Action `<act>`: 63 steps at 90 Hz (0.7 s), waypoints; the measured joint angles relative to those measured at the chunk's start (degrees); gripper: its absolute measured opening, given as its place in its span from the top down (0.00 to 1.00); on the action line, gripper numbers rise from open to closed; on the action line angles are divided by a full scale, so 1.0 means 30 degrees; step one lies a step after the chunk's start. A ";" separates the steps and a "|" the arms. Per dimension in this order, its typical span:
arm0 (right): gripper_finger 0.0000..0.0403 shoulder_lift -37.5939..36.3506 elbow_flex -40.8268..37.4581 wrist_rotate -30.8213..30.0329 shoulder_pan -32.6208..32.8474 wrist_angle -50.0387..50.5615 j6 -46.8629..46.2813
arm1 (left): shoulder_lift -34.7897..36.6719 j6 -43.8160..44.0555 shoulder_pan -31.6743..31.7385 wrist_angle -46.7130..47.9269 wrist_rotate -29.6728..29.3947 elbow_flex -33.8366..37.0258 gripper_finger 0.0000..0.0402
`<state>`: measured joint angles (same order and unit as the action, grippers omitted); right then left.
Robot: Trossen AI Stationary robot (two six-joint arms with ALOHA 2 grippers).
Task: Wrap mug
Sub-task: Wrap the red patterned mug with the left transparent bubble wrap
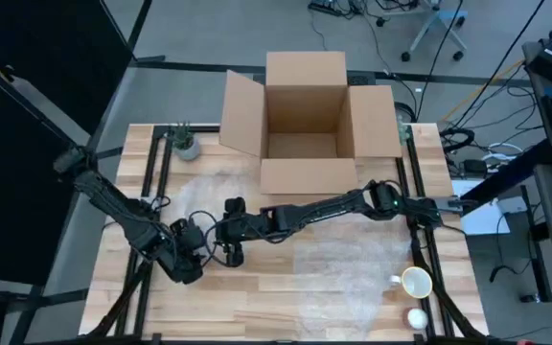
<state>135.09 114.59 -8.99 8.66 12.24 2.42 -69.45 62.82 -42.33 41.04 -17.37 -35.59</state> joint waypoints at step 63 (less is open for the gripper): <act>0.51 -0.2834 0.0007 0.0007 0.1359 0.9722 -0.2642 | -0.0031 -0.2578 -0.0067 -0.4303 0.0928 -0.0204 0.96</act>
<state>126.58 114.61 -8.97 12.74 41.41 -5.51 -69.54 55.09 -42.53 28.13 -14.59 -36.21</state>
